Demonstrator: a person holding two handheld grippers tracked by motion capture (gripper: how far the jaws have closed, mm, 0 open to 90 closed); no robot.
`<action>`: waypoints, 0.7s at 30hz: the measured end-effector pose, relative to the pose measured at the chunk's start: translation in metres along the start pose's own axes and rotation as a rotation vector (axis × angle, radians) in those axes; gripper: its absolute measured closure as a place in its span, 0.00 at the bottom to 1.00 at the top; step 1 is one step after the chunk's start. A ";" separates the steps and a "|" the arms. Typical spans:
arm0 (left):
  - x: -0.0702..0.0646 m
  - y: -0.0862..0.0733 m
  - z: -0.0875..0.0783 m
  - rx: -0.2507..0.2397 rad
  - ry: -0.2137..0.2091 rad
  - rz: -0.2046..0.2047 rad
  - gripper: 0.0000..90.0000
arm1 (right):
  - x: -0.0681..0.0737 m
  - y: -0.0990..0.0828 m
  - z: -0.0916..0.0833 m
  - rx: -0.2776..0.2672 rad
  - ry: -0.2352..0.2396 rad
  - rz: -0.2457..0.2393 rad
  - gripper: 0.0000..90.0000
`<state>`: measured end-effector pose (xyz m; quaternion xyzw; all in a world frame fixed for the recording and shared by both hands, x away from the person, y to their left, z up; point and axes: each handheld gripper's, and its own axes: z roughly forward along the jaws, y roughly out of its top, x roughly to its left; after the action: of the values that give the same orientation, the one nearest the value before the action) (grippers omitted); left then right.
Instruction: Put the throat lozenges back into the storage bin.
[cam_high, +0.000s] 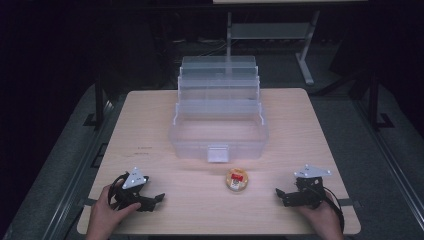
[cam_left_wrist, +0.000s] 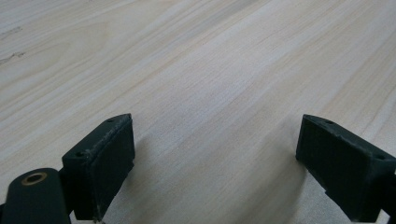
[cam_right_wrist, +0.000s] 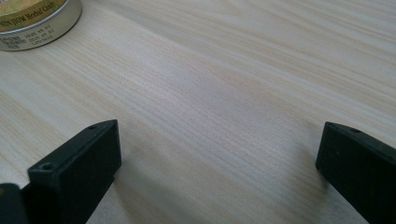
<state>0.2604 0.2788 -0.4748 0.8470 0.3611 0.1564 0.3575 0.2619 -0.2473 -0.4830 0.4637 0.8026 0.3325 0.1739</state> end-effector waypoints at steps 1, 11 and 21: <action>0.000 0.000 0.000 0.000 0.000 0.000 0.12 | 0.000 0.000 0.000 0.000 0.000 -0.001 0.00; 0.000 0.000 0.000 0.000 0.000 0.000 0.12 | -0.001 0.002 -0.001 0.022 0.021 -0.023 0.00; 0.000 0.000 0.000 0.001 0.000 0.001 0.12 | 0.000 0.009 -0.006 0.071 0.049 -0.033 0.00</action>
<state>0.2605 0.2788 -0.4747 0.8473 0.3607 0.1564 0.3572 0.2644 -0.2459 -0.4724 0.4479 0.8256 0.3118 0.1432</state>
